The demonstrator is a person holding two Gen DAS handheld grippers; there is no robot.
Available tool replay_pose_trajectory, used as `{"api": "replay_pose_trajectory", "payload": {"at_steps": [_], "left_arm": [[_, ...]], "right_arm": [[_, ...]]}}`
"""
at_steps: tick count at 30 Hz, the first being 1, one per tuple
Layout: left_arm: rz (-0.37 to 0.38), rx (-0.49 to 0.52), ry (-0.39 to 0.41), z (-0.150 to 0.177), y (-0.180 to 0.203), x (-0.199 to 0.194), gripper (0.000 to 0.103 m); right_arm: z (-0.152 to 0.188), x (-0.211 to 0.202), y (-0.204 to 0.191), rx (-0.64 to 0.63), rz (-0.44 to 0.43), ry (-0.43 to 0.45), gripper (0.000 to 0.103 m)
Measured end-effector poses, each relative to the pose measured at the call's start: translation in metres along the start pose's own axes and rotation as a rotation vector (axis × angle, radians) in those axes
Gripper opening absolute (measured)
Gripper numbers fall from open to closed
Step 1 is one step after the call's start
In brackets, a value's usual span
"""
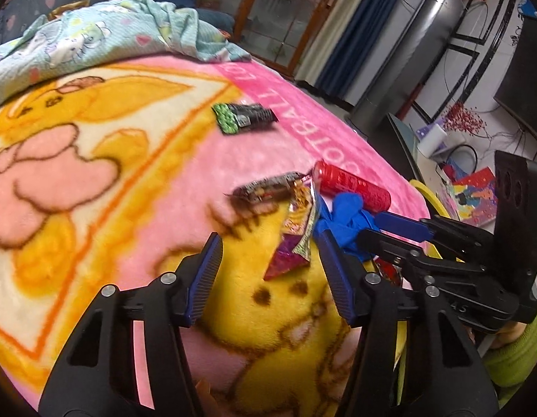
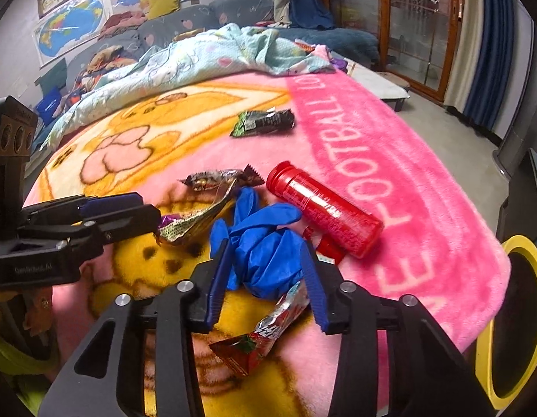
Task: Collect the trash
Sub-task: 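Close the left gripper on the purple snack wrapper while the right grasps the blue glove, then lift the purple wrapper and blue glove and carry both over the yellow-rimmed bin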
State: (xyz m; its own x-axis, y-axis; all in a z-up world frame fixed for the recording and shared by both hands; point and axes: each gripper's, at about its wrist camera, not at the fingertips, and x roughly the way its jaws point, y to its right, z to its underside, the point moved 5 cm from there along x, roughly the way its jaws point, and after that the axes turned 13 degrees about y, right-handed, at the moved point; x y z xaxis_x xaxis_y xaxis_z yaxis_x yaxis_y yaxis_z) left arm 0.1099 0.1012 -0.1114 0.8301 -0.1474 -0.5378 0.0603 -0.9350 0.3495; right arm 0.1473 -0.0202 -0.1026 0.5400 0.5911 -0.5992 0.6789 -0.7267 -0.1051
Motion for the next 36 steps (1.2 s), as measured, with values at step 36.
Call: {"api": "replay_pose_trajectory", "payload": {"at_steps": [36], "left_arm": [[0.058,0.055,0.022,-0.006,0.024,-0.007,0.019]], "right_arm": [[-0.011,-0.022,0.009,0.121,-0.056,0.058,0.01]]}}
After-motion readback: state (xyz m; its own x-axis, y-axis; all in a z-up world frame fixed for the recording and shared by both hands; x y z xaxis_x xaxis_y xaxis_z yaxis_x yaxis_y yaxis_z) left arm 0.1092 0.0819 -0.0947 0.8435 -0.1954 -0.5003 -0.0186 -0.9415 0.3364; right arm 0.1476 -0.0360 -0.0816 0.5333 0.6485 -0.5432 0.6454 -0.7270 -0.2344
